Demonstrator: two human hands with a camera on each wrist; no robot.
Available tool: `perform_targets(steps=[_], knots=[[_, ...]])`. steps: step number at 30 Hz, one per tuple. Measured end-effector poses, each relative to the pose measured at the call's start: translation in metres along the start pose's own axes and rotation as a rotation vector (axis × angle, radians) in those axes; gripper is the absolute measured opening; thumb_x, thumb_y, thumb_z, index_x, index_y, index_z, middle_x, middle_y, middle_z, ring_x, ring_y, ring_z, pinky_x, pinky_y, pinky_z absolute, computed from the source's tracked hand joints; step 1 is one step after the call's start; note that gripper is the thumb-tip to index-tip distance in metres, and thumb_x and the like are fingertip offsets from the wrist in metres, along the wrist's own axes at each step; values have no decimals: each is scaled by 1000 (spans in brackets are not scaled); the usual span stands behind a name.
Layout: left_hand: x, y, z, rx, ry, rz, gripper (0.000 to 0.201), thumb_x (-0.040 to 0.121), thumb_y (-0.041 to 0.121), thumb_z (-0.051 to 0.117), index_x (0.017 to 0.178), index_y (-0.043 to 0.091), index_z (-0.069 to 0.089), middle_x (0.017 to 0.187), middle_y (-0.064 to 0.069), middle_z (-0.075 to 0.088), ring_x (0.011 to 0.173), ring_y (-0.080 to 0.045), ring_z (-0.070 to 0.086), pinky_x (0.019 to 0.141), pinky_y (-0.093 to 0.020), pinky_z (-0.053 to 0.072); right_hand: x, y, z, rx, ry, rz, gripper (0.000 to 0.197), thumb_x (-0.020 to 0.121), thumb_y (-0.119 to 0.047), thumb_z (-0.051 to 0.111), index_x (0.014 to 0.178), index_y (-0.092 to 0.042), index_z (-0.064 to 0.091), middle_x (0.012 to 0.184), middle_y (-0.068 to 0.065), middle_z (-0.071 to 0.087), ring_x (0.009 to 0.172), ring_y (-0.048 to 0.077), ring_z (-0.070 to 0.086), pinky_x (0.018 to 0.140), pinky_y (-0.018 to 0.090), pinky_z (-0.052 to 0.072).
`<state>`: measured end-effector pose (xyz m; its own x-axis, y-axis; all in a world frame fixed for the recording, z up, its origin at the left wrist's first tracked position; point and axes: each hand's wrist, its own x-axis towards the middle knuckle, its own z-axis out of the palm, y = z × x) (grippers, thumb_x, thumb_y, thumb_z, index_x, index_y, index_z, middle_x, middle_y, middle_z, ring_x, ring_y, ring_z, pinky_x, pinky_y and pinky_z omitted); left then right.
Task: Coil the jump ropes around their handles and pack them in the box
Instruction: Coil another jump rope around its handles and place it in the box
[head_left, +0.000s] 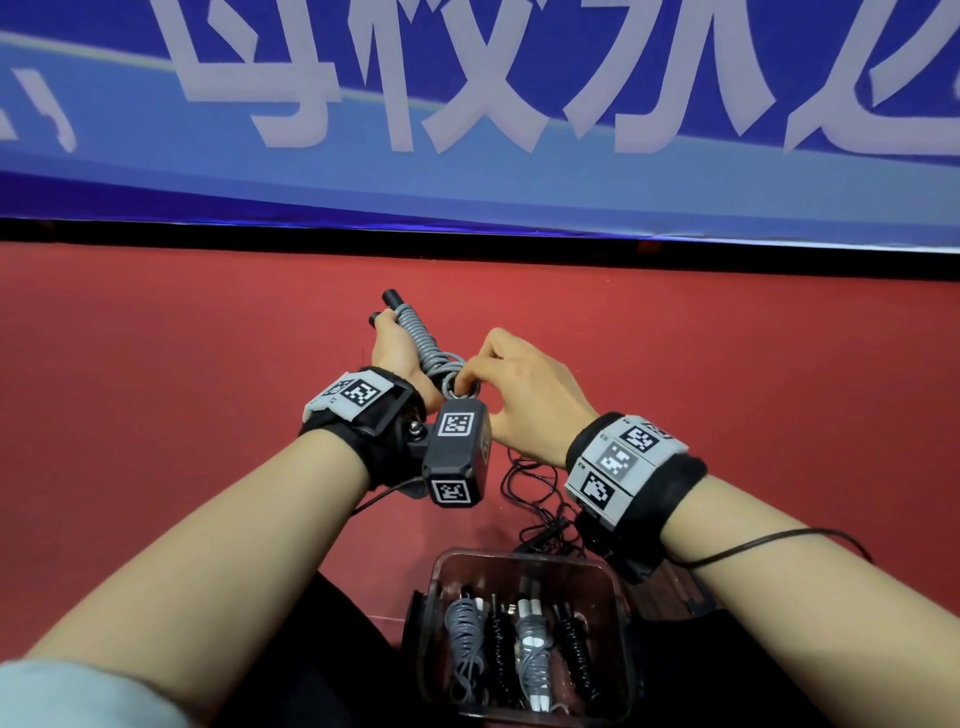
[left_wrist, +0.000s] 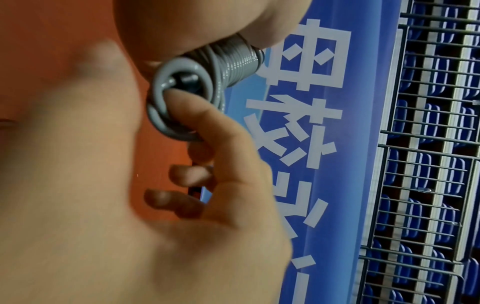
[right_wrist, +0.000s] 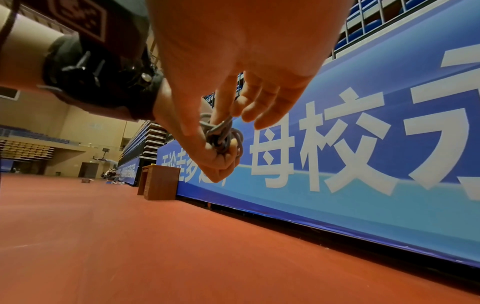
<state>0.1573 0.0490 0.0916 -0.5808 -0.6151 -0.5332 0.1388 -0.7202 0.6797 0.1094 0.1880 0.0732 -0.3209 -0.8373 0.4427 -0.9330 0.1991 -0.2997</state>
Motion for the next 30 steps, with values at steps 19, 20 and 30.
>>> perform_targets(steps=[19, 20, 30], knots=[[-11, -11, 10, 521, -45, 532, 43, 93, 47, 42, 71, 18, 64, 49, 0, 61, 53, -22, 56, 61, -35, 48, -3, -15, -38, 480, -131, 190, 8, 85, -20, 71, 79, -16, 68, 76, -8, 40, 63, 3, 38, 62, 15, 32], [-10, -12, 9, 574, -44, 535, 47, 93, 50, 40, 69, 18, 65, 52, 0, 63, 56, -22, 57, 64, -37, 49, -4, -16, -38, 484, -133, 189, 8, 85, -20, 71, 79, -16, 68, 77, -8, 40, 64, 2, 39, 62, 15, 33], [3, -14, 7, 782, 41, 775, 72, 97, 55, 29, 80, -2, 70, 82, -20, 70, 79, -34, 62, 77, -42, 47, -8, -27, -34, 451, -110, 95, 9, 85, -14, 68, 77, -13, 65, 76, -9, 41, 64, 2, 40, 62, 13, 34]])
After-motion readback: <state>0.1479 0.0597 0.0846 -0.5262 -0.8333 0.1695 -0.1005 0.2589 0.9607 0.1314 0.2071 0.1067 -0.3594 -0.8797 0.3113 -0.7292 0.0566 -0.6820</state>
